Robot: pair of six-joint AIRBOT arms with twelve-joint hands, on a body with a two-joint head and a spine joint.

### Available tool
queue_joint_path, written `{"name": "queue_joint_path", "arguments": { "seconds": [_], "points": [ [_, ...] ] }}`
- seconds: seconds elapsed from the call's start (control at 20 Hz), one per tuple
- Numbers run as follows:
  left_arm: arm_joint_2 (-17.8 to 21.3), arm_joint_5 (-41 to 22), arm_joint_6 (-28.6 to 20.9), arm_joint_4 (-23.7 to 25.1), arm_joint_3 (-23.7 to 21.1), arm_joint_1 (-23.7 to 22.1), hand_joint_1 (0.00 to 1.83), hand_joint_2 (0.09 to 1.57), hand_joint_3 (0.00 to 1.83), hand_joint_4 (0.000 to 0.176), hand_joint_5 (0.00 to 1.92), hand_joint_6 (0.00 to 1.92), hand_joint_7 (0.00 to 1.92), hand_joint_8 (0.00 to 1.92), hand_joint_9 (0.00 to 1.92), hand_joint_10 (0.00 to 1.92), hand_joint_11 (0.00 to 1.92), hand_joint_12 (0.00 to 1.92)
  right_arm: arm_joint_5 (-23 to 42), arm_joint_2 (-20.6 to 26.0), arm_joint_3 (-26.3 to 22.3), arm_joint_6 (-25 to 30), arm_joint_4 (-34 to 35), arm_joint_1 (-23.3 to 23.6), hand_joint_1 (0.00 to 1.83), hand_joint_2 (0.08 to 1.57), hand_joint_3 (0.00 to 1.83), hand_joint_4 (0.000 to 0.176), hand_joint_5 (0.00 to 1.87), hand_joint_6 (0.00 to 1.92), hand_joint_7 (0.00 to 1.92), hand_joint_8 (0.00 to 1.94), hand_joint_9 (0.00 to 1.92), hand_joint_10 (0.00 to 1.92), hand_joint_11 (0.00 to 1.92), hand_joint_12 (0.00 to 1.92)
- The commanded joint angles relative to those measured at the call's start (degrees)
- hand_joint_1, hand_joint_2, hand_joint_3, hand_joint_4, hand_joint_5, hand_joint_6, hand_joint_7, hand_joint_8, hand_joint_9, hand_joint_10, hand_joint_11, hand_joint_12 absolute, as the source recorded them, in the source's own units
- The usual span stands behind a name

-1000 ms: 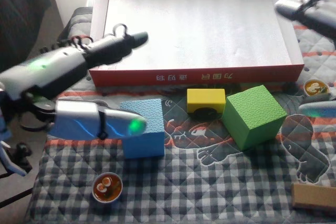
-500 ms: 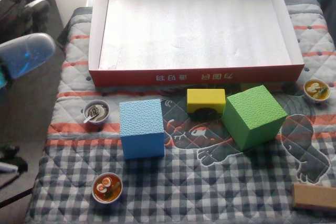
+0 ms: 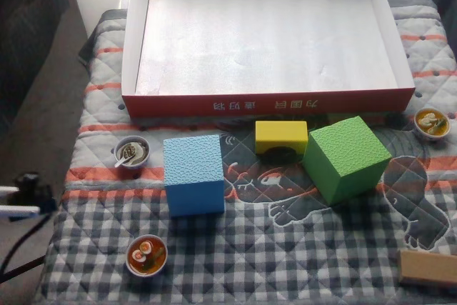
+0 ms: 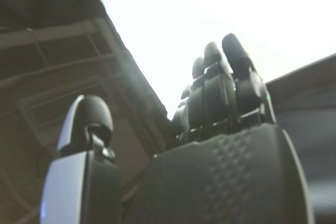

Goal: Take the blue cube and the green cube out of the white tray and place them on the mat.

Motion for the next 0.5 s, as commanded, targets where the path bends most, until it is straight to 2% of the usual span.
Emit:
{"name": "queue_joint_path", "arguments": {
  "seconds": [0.0,0.05,0.1,0.15,0.2,0.25,0.3,0.35,0.4,0.45],
  "points": [
    [0.1,-7.8,-0.6,2.1,0.0,-1.0,0.08,1.33,0.00,0.095,0.61,0.38,0.17,0.00,0.08,0.00,0.00,0.03,7.6,0.5,-0.1,-1.6,-1.1,1.3,0.43,1.04,0.05,0.110,0.16,0.00,0.02,0.00,0.04,0.00,0.00,0.49],
    [0.0,-7.8,0.6,3.6,0.0,-2.3,0.31,1.35,0.00,0.141,0.42,0.33,0.19,0.01,0.04,0.00,0.00,0.01,7.6,0.4,-0.1,-1.7,-1.7,1.9,0.51,1.05,0.03,0.048,0.29,0.03,0.18,0.03,0.17,0.03,0.00,0.72],
    [-0.2,-7.8,0.6,4.3,0.1,-3.7,0.29,1.27,0.00,0.169,0.49,0.26,0.50,0.06,0.32,0.07,0.00,0.00,7.6,0.4,-0.1,-1.7,-1.7,2.5,0.60,1.16,0.02,0.057,0.61,0.05,0.44,0.04,0.34,0.04,0.00,0.61],
    [-0.1,-7.8,0.2,4.9,0.5,-5.2,0.25,1.33,0.00,0.062,0.24,0.06,0.24,0.00,0.24,0.02,0.01,0.01,7.6,0.2,-0.1,-1.7,-1.6,3.1,0.60,1.26,0.02,0.000,0.39,0.00,0.22,0.00,0.14,0.01,0.00,0.39],
    [0.0,-7.8,0.0,5.1,0.9,-5.3,0.25,1.33,0.00,0.062,0.24,0.06,0.24,0.00,0.24,0.02,0.01,0.01,7.6,0.1,0.0,-1.7,-1.6,3.3,0.60,1.26,0.02,0.000,0.39,0.00,0.22,0.00,0.14,0.01,0.00,0.39],
    [0.0,-7.8,0.0,5.4,1.7,-5.9,0.26,1.31,0.00,0.015,0.22,0.03,0.35,0.01,0.33,0.04,0.00,0.15,7.6,-0.1,0.4,-1.7,-1.9,4.0,0.12,1.34,0.03,0.000,0.13,0.00,0.10,0.00,0.08,0.00,0.00,0.26],
    [0.0,-7.8,0.0,6.2,2.4,-7.3,0.18,1.45,0.01,0.082,0.17,0.01,0.12,0.00,0.09,0.01,0.00,0.03,7.6,-0.4,1.0,-1.8,-2.5,5.0,0.12,1.29,0.01,0.000,0.07,0.00,0.11,0.00,0.14,0.01,0.00,0.62],
    [0.0,-7.8,0.1,7.0,3.0,-8.9,0.26,1.46,0.00,0.072,0.27,0.03,0.16,0.02,0.12,0.03,0.00,0.00,7.6,-0.6,1.5,-1.8,-3.4,6.7,0.26,1.27,0.00,0.000,0.03,0.00,0.08,0.00,0.15,0.00,0.00,0.74],
    [0.1,-7.8,0.1,7.3,3.3,-10.0,0.36,1.42,0.00,0.031,0.39,0.03,0.25,0.02,0.17,0.03,0.00,0.00,7.6,-0.6,1.7,-1.8,-4.0,8.0,0.69,1.20,0.00,0.000,0.40,0.05,0.32,0.03,0.26,0.02,0.00,0.41],
    [0.1,-7.8,0.0,7.1,3.5,-11.1,0.42,1.37,0.02,0.006,0.46,0.03,0.46,0.01,0.42,0.01,0.01,0.79,7.6,-0.6,1.7,-1.8,-5.2,10.1,0.38,1.27,0.00,0.000,0.47,0.02,0.43,0.01,0.38,0.02,0.00,0.49]
  ]
}}
